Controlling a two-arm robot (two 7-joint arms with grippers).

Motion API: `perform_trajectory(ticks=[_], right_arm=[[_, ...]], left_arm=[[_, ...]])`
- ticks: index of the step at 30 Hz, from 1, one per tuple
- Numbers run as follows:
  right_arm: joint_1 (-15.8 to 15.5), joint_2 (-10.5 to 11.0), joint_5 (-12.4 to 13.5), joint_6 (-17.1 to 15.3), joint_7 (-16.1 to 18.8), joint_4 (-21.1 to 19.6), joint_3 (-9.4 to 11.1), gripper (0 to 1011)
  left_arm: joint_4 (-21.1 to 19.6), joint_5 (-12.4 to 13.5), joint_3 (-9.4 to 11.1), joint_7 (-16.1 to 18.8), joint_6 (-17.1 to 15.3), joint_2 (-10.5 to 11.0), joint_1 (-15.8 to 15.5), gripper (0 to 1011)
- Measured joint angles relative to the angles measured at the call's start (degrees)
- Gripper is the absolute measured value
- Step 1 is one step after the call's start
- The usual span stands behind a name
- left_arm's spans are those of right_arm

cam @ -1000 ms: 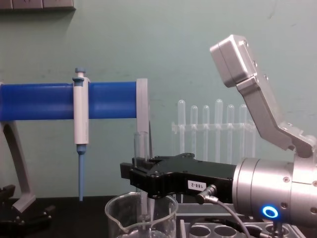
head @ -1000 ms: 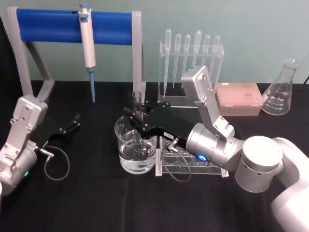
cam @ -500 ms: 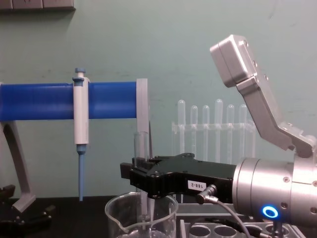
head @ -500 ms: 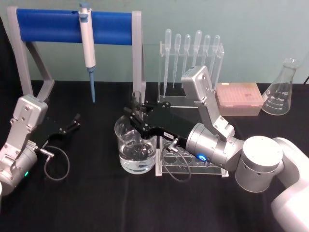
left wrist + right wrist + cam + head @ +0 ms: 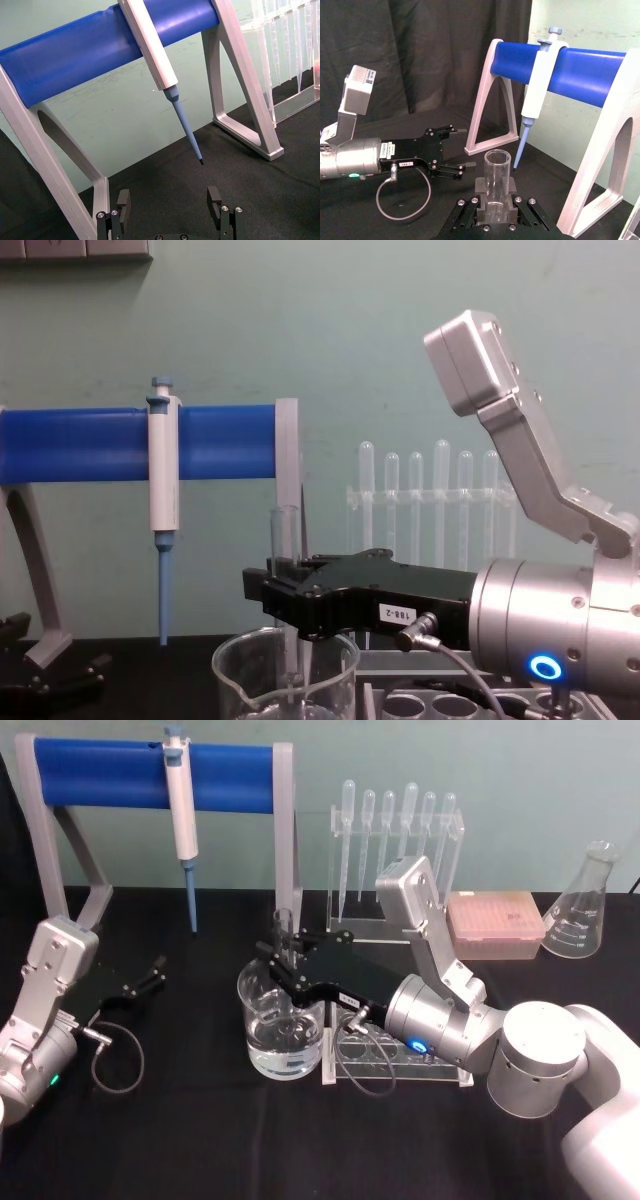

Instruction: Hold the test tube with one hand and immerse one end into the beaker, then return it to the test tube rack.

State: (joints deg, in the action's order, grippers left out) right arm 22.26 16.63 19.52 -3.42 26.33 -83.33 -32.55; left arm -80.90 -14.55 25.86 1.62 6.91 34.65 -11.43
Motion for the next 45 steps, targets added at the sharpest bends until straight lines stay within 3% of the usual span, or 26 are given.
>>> perform_trajectory(ticks=[45], right_arm=[[0.0,0.0,0.0,0.0,0.0,0.0,0.0,225]], left_arm=[[0.0,0.0,0.01,0.0,0.0,0.0,0.0,1000]])
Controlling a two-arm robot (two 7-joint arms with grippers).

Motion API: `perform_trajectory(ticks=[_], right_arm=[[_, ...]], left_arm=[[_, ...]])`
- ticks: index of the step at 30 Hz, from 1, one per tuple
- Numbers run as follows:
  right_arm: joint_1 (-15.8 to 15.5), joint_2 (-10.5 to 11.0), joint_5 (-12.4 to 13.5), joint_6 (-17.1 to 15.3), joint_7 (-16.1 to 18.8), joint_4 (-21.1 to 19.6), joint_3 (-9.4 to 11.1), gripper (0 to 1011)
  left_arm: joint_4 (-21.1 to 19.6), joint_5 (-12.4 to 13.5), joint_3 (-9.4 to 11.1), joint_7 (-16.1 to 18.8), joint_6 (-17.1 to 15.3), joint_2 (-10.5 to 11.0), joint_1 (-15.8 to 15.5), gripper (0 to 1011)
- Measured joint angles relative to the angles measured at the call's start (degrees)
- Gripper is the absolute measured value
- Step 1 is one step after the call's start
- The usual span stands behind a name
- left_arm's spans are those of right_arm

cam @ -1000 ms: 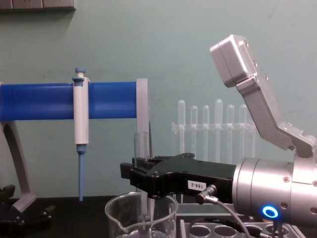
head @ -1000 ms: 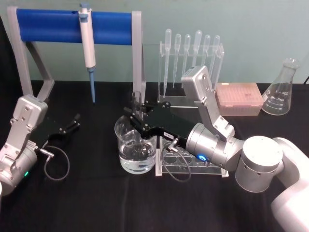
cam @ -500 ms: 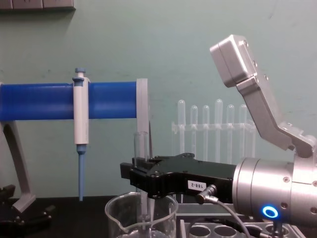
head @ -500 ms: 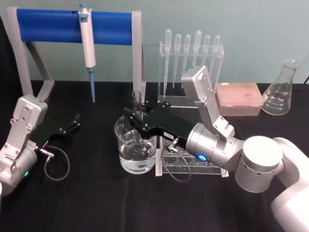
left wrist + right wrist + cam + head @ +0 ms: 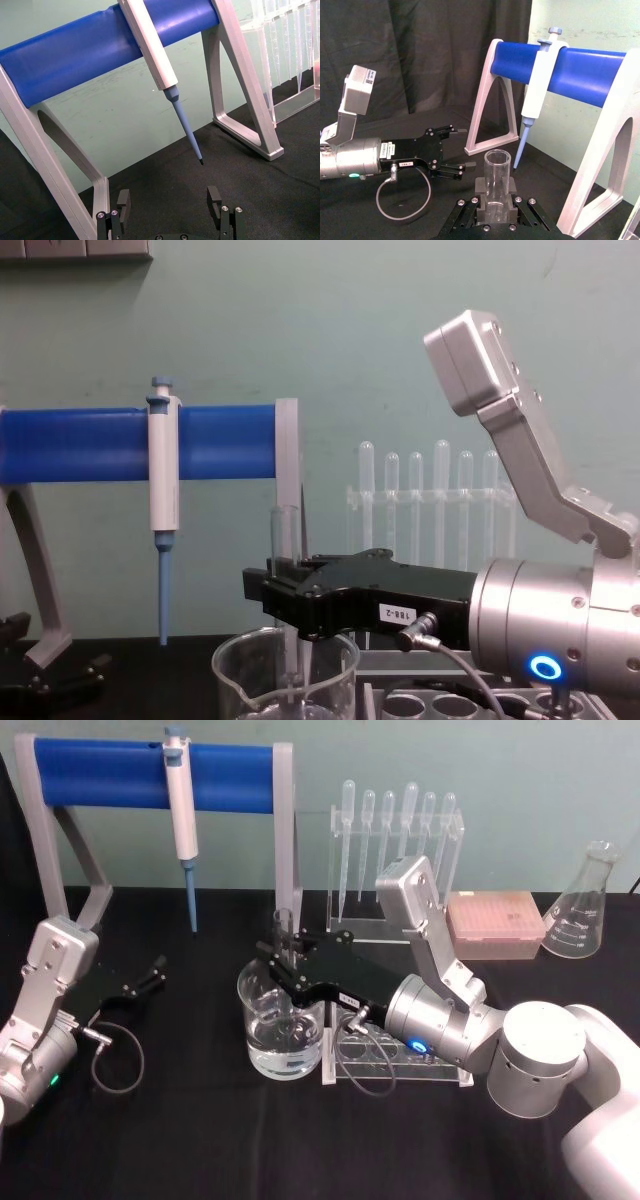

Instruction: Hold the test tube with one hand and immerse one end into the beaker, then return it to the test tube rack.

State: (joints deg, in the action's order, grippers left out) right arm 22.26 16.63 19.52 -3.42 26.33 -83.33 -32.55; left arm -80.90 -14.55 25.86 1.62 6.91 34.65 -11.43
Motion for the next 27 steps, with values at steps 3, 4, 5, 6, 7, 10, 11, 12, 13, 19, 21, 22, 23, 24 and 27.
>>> perform_trajectory(ticks=[3,4,5,6,7,10,11,12,13,19,21,22,23,24,27], right_arm=[[0.0,0.0,0.0,0.0,0.0,0.0,0.0,226],[0.0,0.0,0.0,0.0,0.0,0.0,0.0,226],[0.0,0.0,0.0,0.0,0.0,0.0,0.0,226],[0.0,0.0,0.0,0.0,0.0,0.0,0.0,226],[0.0,0.0,0.0,0.0,0.0,0.0,0.0,226],[0.0,0.0,0.0,0.0,0.0,0.0,0.0,225],[0.0,0.0,0.0,0.0,0.0,0.0,0.0,225],[0.0,0.0,0.0,0.0,0.0,0.0,0.0,225],[0.0,0.0,0.0,0.0,0.0,0.0,0.0,225],[0.0,0.0,0.0,0.0,0.0,0.0,0.0,225],[0.0,0.0,0.0,0.0,0.0,0.0,0.0,226],[0.0,0.0,0.0,0.0,0.0,0.0,0.0,226],[0.0,0.0,0.0,0.0,0.0,0.0,0.0,225],[0.0,0.0,0.0,0.0,0.0,0.0,0.0,225],[0.0,0.0,0.0,0.0,0.0,0.0,0.0,226]], left_arm=[[0.0,0.0,0.0,0.0,0.0,0.0,0.0,1000],[0.0,0.0,0.0,0.0,0.0,0.0,0.0,1000],[0.0,0.0,0.0,0.0,0.0,0.0,0.0,1000],[0.0,0.0,0.0,0.0,0.0,0.0,0.0,1000],[0.0,0.0,0.0,0.0,0.0,0.0,0.0,1000],[0.0,0.0,0.0,0.0,0.0,0.0,0.0,1000],[0.0,0.0,0.0,0.0,0.0,0.0,0.0,1000],[0.0,0.0,0.0,0.0,0.0,0.0,0.0,1000],[0.0,0.0,0.0,0.0,0.0,0.0,0.0,1000],[0.0,0.0,0.0,0.0,0.0,0.0,0.0,1000],[0.0,0.0,0.0,0.0,0.0,0.0,0.0,1000],[0.0,0.0,0.0,0.0,0.0,0.0,0.0,1000],[0.0,0.0,0.0,0.0,0.0,0.0,0.0,1000],[0.0,0.0,0.0,0.0,0.0,0.0,0.0,1000],[0.0,0.0,0.0,0.0,0.0,0.0,0.0,1000]])
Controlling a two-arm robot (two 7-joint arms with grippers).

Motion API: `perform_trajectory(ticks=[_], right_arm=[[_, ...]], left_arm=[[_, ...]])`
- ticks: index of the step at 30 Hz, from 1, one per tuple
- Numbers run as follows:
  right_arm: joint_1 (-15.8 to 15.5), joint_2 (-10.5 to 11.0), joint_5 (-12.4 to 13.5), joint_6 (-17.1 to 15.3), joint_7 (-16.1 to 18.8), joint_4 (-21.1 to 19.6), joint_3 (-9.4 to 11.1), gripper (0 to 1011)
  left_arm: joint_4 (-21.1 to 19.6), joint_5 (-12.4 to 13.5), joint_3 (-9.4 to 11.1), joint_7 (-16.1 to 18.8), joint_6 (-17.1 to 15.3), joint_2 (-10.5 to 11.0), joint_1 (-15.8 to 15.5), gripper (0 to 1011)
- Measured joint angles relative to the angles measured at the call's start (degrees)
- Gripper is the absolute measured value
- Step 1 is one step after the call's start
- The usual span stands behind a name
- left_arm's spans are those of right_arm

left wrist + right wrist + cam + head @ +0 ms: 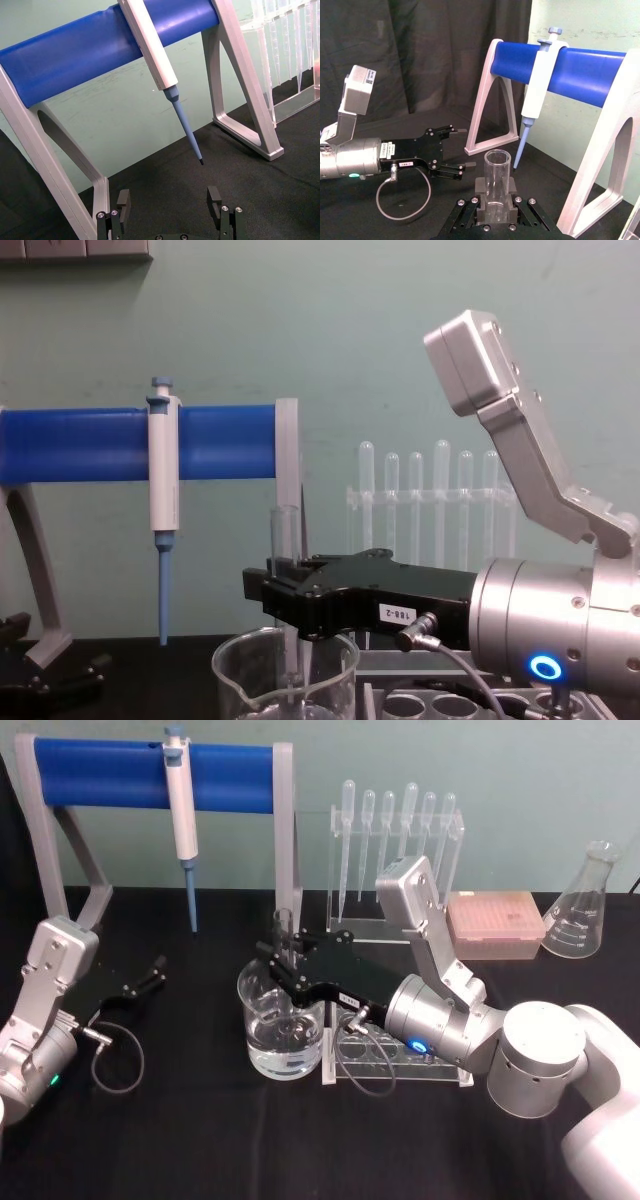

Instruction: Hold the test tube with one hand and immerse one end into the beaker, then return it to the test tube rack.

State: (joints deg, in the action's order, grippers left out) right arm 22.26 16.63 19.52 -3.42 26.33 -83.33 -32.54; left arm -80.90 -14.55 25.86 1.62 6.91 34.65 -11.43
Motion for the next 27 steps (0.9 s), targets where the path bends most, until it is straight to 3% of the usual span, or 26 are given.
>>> perform_trajectory(ticks=[10,15,22,27], right_arm=[[-0.02,0.0,-0.03,-0.01,0.0,-0.08,0.02,226],[-0.29,0.45,-0.11,-0.62,-0.06,-2.76,0.61,225],[-0.55,2.18,0.29,-4.23,-1.0,-10.28,2.13,225],[-1.75,5.04,2.23,-7.08,-2.08,-17.67,5.11,226]], left_arm=[[0.0,0.0,0.0,0.0,0.0,0.0,0.0,1000],[0.0,0.0,0.0,0.0,0.0,-0.01,0.0,1000],[0.0,0.0,0.0,0.0,0.0,0.0,0.0,1000],[0.0,0.0,0.0,0.0,0.0,0.0,0.0,1000]])
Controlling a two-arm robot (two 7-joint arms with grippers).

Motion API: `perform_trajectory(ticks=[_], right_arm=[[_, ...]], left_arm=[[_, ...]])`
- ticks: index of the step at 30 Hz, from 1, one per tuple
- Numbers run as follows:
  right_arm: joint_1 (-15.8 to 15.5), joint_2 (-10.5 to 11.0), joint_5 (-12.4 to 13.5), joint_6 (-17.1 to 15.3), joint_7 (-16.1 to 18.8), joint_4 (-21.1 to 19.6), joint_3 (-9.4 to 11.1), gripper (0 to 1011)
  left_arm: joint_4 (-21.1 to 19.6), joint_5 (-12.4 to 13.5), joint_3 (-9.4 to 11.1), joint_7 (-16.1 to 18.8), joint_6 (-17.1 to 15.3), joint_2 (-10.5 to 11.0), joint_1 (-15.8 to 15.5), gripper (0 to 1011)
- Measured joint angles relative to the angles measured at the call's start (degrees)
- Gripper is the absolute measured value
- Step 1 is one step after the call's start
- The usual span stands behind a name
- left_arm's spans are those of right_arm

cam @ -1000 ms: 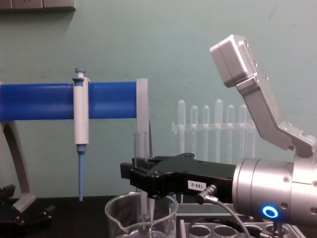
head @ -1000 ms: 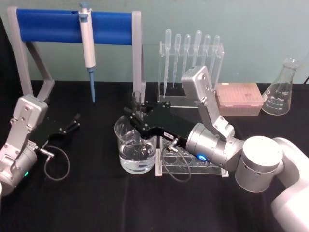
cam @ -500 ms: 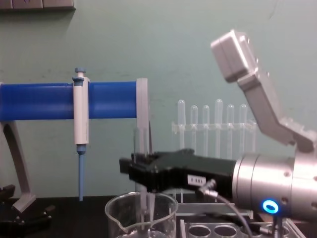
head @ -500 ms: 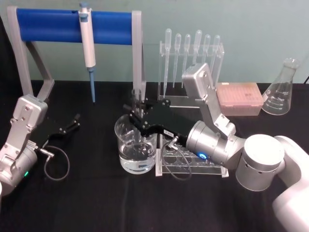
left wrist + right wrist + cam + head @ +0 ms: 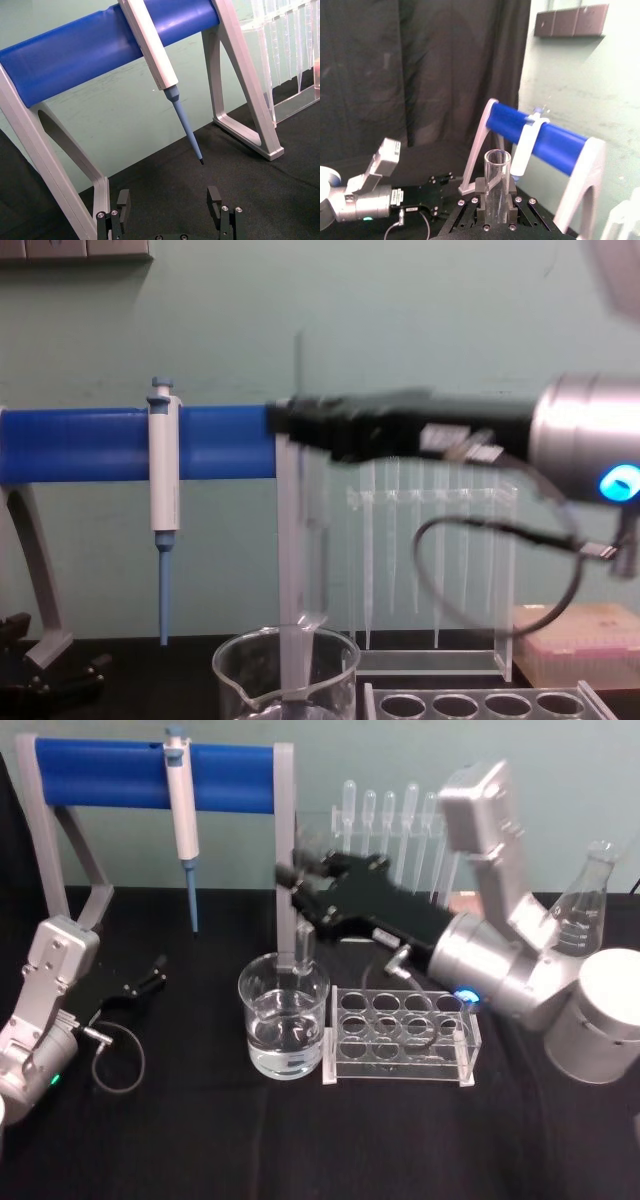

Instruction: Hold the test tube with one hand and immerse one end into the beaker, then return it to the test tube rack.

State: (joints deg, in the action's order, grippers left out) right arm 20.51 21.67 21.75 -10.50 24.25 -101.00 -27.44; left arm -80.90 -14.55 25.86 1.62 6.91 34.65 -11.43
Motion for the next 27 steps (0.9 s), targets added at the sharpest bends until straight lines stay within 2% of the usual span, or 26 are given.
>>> perform_trajectory(ticks=[3,8,13,18,23,27], right_arm=[[-1.1,1.54,0.85,-0.74,-0.65,-2.84,1.52,225],[-5.11,5.37,2.21,-2.15,-2.99,-8.06,5.38,225],[-9.47,8.0,2.58,-2.21,-4.58,-9.4,7.65,226],[-11.69,8.19,1.51,-0.51,-5.25,-7.92,7.85,225],[-12.99,6.98,0.95,1.55,-5.54,-5.65,8.07,226],[-13.39,6.37,0.78,2.01,-5.56,-4.95,8.11,226]], left_arm=[[0.0,0.0,0.0,0.0,0.0,0.0,0.0,1000],[0.0,0.0,0.0,0.0,0.0,0.0,0.0,1000],[0.0,0.0,0.0,0.0,0.0,0.0,0.0,1000],[0.0,0.0,0.0,0.0,0.0,0.0,0.0,1000],[0.0,0.0,0.0,0.0,0.0,0.0,0.0,1000],[0.0,0.0,0.0,0.0,0.0,0.0,0.0,1000]])
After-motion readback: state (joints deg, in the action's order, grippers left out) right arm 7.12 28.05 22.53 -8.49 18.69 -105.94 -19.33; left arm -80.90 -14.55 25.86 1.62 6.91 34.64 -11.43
